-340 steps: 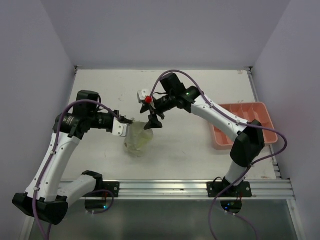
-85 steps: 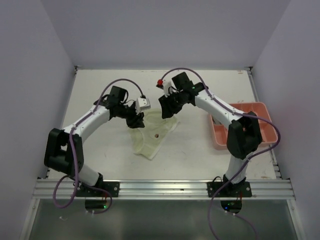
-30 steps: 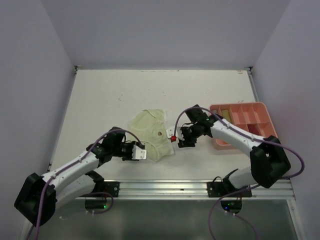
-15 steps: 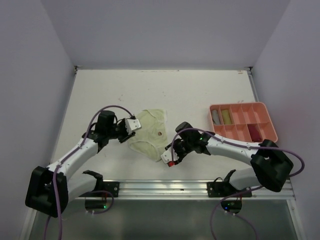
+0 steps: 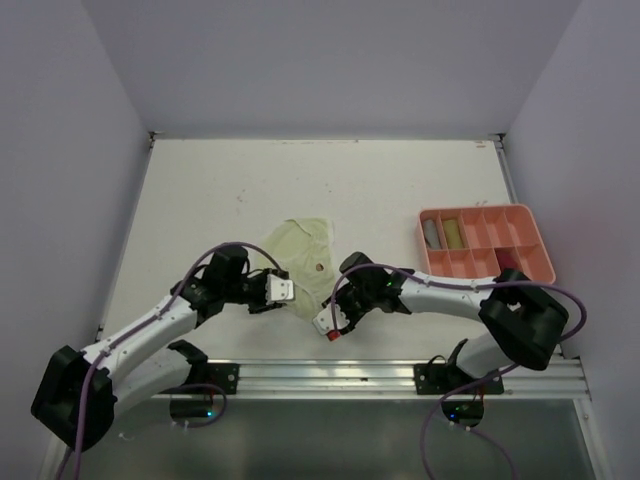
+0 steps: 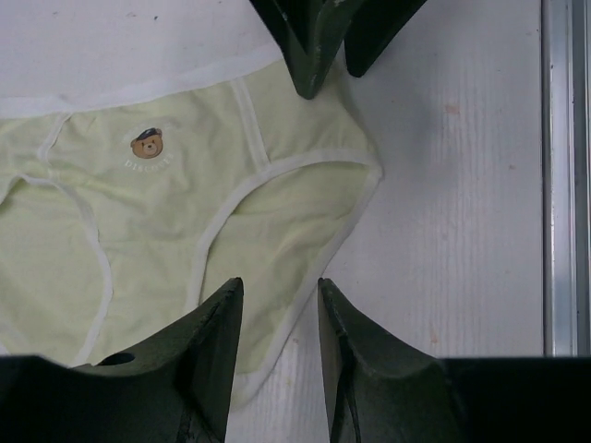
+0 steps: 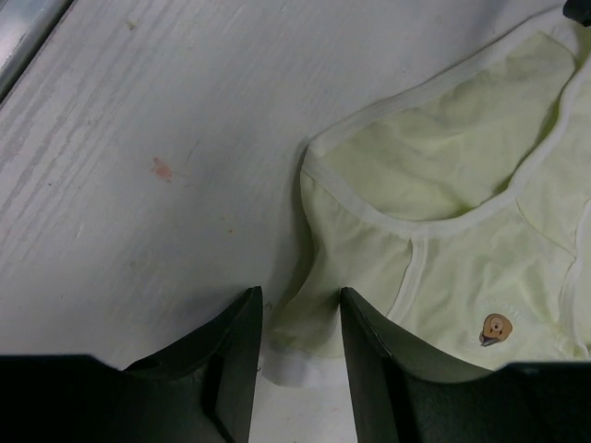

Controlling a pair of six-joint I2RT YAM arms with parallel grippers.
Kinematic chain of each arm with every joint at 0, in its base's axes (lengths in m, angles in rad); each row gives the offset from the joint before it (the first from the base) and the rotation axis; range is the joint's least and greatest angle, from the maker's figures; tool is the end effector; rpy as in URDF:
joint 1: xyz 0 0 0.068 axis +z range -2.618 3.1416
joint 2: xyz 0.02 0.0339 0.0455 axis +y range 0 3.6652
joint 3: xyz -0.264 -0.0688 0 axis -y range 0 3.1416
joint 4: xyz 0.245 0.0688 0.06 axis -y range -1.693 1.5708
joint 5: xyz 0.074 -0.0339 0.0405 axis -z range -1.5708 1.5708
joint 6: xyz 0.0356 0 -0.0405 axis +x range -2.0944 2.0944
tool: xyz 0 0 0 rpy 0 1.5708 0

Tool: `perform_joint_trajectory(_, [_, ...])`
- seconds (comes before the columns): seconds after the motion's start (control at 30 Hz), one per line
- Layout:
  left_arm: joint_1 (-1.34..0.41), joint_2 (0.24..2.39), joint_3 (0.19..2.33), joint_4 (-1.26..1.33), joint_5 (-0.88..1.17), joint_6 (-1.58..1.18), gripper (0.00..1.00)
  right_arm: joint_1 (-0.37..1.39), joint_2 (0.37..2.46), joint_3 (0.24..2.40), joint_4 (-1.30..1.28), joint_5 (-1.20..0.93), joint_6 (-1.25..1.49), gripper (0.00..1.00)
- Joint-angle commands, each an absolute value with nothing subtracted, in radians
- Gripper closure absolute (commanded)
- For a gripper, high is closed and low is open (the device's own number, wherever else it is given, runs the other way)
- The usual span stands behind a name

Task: Roll the underwear
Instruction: Flatten the underwear, then fold the underwear

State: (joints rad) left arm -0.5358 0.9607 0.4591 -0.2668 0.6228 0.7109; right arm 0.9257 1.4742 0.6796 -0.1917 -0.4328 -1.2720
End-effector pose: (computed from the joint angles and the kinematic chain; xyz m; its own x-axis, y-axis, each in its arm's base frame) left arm 0.1497 -0.1130 0.1932 0.0531 0.5849 -0.8094 0.9775 0.1355 0.1620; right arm 0.1490 0.2228 0.1548 0.6786 -0.5411 -0.4967 -0.7337 -0.5306 -0.4244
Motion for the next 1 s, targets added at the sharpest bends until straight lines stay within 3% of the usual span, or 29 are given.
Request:
perform_joint_trajectory(0.0, [-0.571, 0.985, 0.456, -0.269, 0.605, 0.79, 0.58, 0.927, 1.493, 0.678, -0.14, -0.411, -1.261, 0.56])
perform_joint_trajectory(0.23, [-0.575, 1.031, 0.448, -0.204, 0.537, 0.724, 0.58, 0.943, 1.5, 0.715, -0.152, -0.422, -1.255, 0.54])
perform_joint_trajectory(0.43, [-0.471, 1.052, 0.48, -0.196, 0.564, 0.62, 0.6, 0.959, 1.537, 0.712, -0.135, -0.42, -1.237, 0.64])
perform_joint_trajectory(0.53, [-0.371, 1.054, 0.506, -0.212, 0.58, 0.617, 0.58, 0.959, 1.549, 0.709, -0.13, -0.413, -1.218, 0.87])
perform_joint_trajectory(0.57, [-0.35, 1.051, 0.514, -0.231, 0.583, 0.629, 0.58, 0.96, 1.542, 0.715, -0.138, -0.414, -1.209, 1.0])
perform_joint_trajectory(0.97, [-0.25, 0.951, 0.572, -0.411, 0.646, 0.761, 0.53, 0.959, 1.41, 0.928, -0.508, -0.61, -0.93, 1.0])
